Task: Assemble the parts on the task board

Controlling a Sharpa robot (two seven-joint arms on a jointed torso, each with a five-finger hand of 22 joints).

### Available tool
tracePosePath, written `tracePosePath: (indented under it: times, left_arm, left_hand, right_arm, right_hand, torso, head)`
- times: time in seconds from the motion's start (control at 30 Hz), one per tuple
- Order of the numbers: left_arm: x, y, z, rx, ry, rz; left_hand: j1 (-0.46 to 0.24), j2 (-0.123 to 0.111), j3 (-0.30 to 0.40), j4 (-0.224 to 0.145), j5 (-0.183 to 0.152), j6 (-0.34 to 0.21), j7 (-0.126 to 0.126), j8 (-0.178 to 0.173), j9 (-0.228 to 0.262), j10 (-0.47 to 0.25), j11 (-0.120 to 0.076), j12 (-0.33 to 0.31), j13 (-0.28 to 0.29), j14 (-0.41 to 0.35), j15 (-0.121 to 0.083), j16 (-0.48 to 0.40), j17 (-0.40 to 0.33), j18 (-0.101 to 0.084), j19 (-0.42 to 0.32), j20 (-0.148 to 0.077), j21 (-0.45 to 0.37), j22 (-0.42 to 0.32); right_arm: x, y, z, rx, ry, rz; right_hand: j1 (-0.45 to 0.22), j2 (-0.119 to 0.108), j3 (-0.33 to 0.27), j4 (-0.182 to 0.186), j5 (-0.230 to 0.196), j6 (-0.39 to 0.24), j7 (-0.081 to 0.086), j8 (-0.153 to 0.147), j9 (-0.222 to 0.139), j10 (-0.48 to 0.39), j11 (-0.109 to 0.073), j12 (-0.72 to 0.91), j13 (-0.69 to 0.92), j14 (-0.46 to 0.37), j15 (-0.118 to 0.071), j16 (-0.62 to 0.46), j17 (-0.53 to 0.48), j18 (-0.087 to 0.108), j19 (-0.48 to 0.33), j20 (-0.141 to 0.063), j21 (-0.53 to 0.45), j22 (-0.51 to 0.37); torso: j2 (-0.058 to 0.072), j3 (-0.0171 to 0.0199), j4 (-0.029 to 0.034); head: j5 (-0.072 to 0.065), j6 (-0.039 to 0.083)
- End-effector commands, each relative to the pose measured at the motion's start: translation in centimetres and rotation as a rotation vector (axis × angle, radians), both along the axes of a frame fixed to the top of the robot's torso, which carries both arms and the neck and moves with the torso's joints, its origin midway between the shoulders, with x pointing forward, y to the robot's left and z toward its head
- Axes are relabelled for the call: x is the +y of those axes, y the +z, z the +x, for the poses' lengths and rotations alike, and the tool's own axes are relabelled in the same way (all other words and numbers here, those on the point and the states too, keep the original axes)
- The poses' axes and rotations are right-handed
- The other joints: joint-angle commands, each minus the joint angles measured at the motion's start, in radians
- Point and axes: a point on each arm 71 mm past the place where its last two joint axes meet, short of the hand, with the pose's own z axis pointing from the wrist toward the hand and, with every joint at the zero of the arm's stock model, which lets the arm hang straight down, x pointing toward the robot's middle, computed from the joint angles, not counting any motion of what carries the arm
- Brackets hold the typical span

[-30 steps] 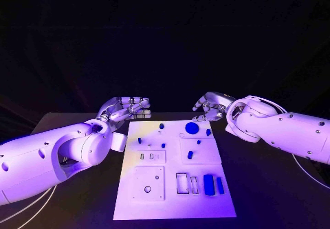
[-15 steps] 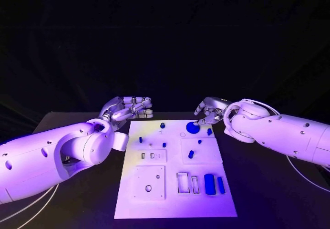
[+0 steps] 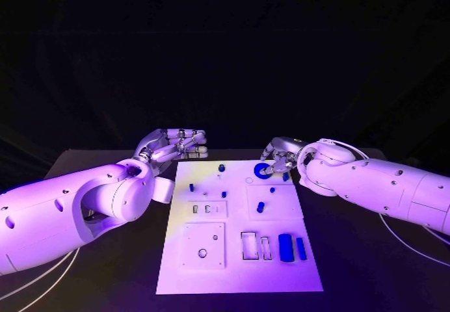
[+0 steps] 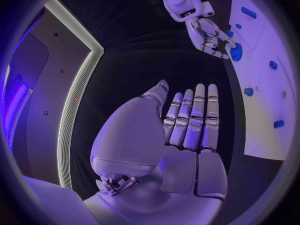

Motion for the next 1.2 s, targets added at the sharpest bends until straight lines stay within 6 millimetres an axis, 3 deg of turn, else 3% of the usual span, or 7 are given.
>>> tracePosePath:
  times: [0.03, 0.97, 1.13, 1.2]
  left_arm:
    - [-0.2, 0.1, 0.0, -0.002, -0.018, -0.010]
    - [0.0, 0.1, 0.0, -0.001, -0.014, -0.008]
    - [0.0, 0.1, 0.0, -0.001, -0.013, -0.008]
    - [0.0, 0.1, 0.0, -0.001, -0.013, -0.007]
  left_hand:
    - [-0.007, -0.003, -0.003, -0.002, 0.000, -0.003, 0.006, -0.006, -0.001, -0.003, 0.000, 0.000, -0.001, -0.004, 0.003, -0.006, 0.002, 0.013, -0.007, -0.003, -0.003, -0.001]
    - [-0.007, -0.003, -0.003, -0.002, 0.000, -0.003, 0.006, -0.006, -0.001, -0.003, 0.000, 0.000, -0.001, -0.004, 0.003, -0.006, 0.002, 0.013, -0.007, -0.003, -0.003, -0.001]
    - [-0.007, -0.003, -0.003, -0.002, 0.000, -0.003, 0.006, -0.006, -0.001, -0.003, 0.000, 0.000, -0.001, -0.004, 0.003, -0.006, 0.002, 0.013, -0.007, -0.003, -0.003, -0.001]
    - [-0.007, -0.003, -0.003, -0.002, 0.000, -0.003, 0.006, -0.006, -0.001, -0.003, 0.000, 0.000, -0.001, -0.004, 0.003, -0.006, 0.002, 0.013, -0.007, -0.003, -0.003, -0.001]
  right_arm:
    - [-0.1, -0.2, 0.1, 0.003, 0.006, -0.035]
    - [0.0, -1.4, 0.1, 0.049, 0.016, -0.051]
    - [-0.1, -1.4, 0.1, 0.047, 0.013, -0.048]
    - [-0.1, -1.4, 0.1, 0.046, 0.013, -0.047]
  right_hand:
    - [0.006, 0.001, -0.006, 0.002, 0.004, -0.007, 0.003, 0.005, 0.001, -0.007, 0.002, -0.004, 0.021, 0.106, 0.007, 0.004, 0.263, -0.007, -0.001, 0.002, -0.002, -0.001]
    - [0.009, 0.009, -0.008, 0.002, 0.002, 0.000, 0.002, 0.016, 0.005, -0.010, 0.002, -0.004, 0.022, 0.106, 0.008, 0.004, 0.263, -0.005, -0.006, 0.004, -0.007, -0.005]
    - [0.019, 0.031, 0.000, 0.001, 0.000, 0.019, -0.002, 0.032, 0.010, -0.009, -0.001, -0.003, 0.027, 0.106, 0.006, 0.004, 0.263, -0.005, -0.007, 0.003, -0.005, -0.001]
    - [0.044, 0.051, 0.021, -0.011, -0.035, 0.040, -0.007, 0.046, 0.015, -0.007, -0.006, -0.001, 0.031, 0.106, 0.002, 0.004, 0.263, -0.005, -0.006, 0.001, -0.003, 0.003]
  torso:
    - [-0.001, -0.0002, -0.0001]
    - [-0.001, 0.0002, -0.0002]
    - [0.000, 0.0003, 0.0003]
    - [-0.001, 0.0003, 0.0001]
  head:
    - [0.002, -0.002]
    - [0.007, -0.008]
    - [0.008, -0.009]
    - [0.009, -0.009]
